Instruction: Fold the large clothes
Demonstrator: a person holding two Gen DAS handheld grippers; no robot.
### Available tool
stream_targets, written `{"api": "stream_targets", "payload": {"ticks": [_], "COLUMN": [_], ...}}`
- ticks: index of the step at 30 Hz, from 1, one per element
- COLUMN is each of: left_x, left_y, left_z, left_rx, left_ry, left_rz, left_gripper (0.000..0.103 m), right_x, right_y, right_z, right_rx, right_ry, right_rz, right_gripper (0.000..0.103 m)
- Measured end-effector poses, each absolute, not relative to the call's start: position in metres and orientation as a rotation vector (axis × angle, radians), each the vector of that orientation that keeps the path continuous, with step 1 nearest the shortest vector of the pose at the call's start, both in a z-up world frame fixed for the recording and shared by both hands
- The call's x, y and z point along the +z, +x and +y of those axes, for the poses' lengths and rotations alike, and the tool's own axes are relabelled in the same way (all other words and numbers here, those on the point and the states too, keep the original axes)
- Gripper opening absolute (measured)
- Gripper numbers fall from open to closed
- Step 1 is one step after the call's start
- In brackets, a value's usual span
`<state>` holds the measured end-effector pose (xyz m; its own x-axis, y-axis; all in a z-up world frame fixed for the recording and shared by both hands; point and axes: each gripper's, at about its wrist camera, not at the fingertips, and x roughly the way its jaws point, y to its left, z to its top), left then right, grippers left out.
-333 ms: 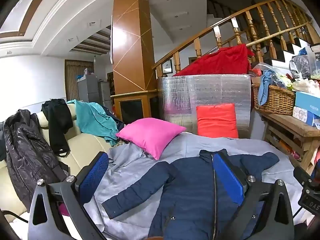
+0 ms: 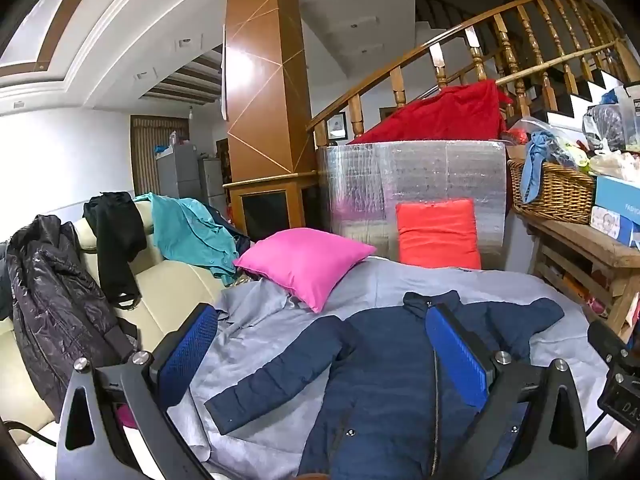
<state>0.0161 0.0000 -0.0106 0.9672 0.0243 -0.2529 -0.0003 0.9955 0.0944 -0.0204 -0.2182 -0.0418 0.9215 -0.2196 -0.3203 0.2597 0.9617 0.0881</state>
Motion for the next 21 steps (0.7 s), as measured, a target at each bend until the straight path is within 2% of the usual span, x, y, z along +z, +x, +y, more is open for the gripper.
{"api": "stream_targets", "payload": {"ticks": [21], "left_x": [-0.025], "left_y": [0.049], "left_z": [0.002], "left_rx": [0.06], "left_ry": [0.106], "left_rz": [0.298], "left_gripper": [0.103], "right_x": [-0.039], "right_y": [0.006], "right_z": [-0.24], "right_rx": [-0.231], "right_ry": [0.107], "right_rz": [0.312], "right_gripper": [0.103]}}
